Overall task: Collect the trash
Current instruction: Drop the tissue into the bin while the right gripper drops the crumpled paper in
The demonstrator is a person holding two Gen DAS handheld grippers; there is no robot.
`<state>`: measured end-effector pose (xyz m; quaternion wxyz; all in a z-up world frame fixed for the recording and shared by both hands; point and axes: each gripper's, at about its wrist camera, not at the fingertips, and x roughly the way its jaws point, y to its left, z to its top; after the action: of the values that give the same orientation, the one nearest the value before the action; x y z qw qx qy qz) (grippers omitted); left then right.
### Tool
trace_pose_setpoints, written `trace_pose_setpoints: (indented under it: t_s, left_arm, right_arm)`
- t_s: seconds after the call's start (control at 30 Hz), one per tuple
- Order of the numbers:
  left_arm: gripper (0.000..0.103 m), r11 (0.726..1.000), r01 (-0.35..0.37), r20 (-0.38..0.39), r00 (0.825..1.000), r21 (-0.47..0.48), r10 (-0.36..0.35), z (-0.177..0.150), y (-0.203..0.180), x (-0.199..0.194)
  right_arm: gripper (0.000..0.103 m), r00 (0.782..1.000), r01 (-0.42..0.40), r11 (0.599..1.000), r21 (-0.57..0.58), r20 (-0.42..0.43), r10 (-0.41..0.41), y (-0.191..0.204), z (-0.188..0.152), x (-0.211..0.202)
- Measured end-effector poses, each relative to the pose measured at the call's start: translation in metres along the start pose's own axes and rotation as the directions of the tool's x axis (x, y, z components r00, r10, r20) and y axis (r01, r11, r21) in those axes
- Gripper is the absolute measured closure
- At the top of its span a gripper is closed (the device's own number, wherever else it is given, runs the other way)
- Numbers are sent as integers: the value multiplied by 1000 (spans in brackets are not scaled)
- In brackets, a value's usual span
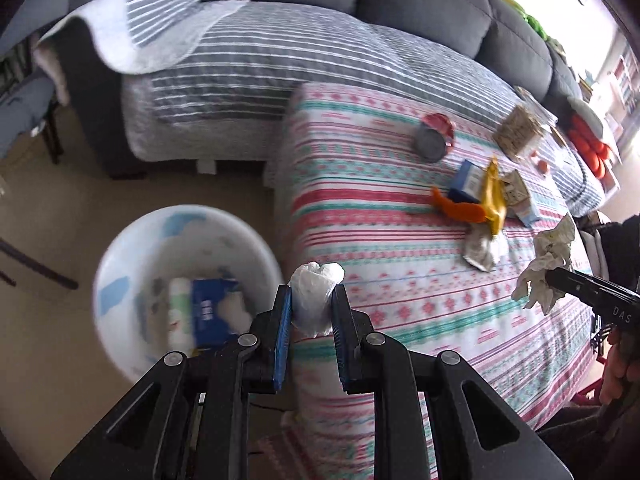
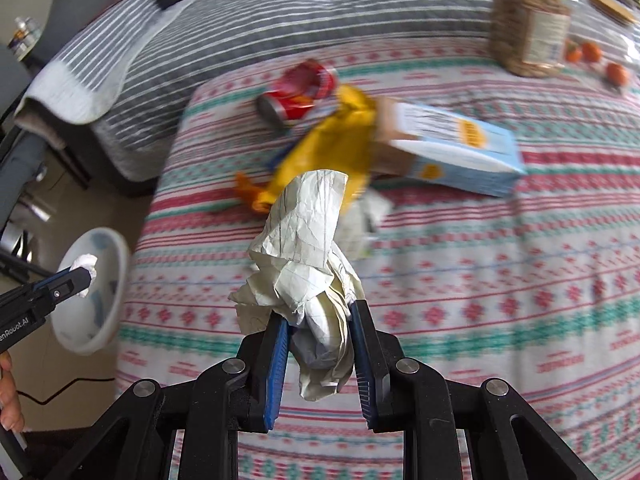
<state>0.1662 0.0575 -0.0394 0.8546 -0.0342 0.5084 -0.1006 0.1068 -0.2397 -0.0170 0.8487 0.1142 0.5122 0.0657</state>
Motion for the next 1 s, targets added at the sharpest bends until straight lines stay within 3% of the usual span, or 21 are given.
trace_pose_setpoints:
  t_s: [0.57,0.63,0.7,0.77,1.0]
  left_arm:
    - [79,992,-72,-4,997,-101,72,-7,75,-8]
    - [69,990,-84,-7,997,-110,83,-6,81,-7]
    - [40,987,-94,-7,996,-126,94,-6,87,-7]
    - [27,983,-117,1,993,-142,118,-7,92,-10]
    - [15,965,-207,-9,978,-159,208,-20,110,-21]
  right_arm:
    - [76,998,-55,994,-91,-24,53,67,5,36]
    - [76,998,-66,993,-99,-29,63,76,5,41]
    - [76,997,-78,991,-110,-31,75,85,5,44]
    - [76,996,-87,989,-118,-32,84,92,5,48]
    - [76,992,-121,984,-134,-41,116,117,7,62]
